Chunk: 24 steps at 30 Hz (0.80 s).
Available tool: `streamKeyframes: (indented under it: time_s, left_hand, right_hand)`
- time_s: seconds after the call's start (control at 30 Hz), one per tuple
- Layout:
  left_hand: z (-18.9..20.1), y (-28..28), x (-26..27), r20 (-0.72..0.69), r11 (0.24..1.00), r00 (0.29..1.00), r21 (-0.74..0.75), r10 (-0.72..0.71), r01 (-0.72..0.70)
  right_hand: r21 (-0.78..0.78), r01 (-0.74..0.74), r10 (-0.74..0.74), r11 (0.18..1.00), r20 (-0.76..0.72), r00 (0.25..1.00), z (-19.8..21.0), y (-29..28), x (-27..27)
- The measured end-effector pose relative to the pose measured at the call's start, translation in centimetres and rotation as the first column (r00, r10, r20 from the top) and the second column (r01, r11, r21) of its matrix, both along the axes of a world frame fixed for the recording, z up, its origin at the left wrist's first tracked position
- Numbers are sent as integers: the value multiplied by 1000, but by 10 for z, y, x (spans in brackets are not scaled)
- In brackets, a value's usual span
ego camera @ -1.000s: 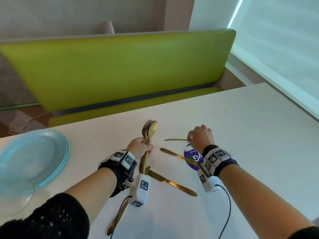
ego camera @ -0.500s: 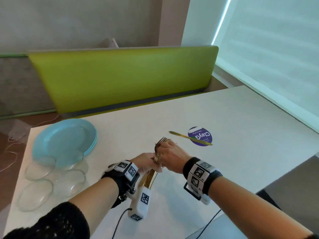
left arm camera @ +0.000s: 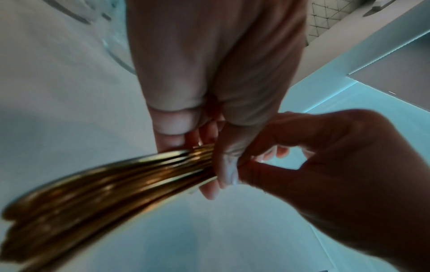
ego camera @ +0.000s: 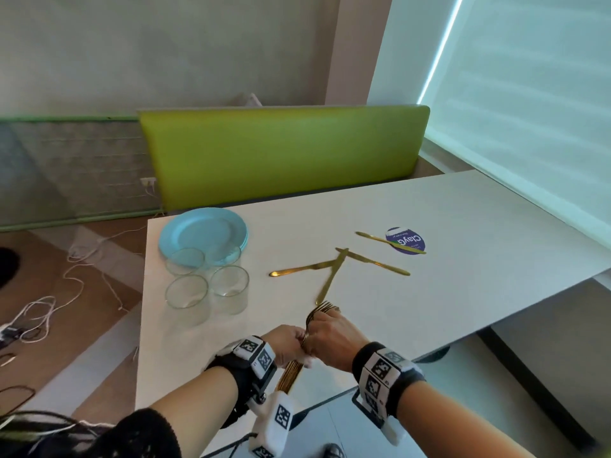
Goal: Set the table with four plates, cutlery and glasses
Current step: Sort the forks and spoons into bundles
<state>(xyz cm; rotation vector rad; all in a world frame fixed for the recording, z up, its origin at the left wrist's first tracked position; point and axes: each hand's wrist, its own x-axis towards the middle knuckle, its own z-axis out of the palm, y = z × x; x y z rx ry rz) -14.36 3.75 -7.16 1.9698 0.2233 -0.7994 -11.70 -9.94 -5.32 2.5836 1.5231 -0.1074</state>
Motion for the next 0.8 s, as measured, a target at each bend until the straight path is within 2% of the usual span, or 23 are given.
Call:
streamKeyframes:
  time_s: [0.1, 0.2, 0.33, 0.47, 0.6, 0.8]
  left_hand:
    - [-3, 11, -13, 23, 994, 999, 108, -36, 34]
    - [-11, 27, -21, 66, 957, 993, 281, -97, 75]
    - [-16, 58, -30, 49, 854, 990, 512, -132, 89]
    - [-17, 87, -38, 42, 754, 986, 650, -162, 97]
    - [-22, 106, -39, 79, 706, 987, 707, -141, 44]
    - [-30, 123, -39, 89, 714, 990, 700, -106, 13]
  right_hand:
    - [30, 20, -20, 999, -7, 1000, -6, 12, -16]
    - [40, 38, -36, 999, -52, 998, -7, 22, -22]
    - [89, 89, -83, 992, -72, 994, 1, 26, -20]
    - [-31, 196, -199, 980, -144, 969, 1, 14, -14]
    - [-76, 288, -297, 955, -153, 943, -2, 0, -5]
    - [-70, 396, -402, 916, -153, 903, -4, -15, 10]
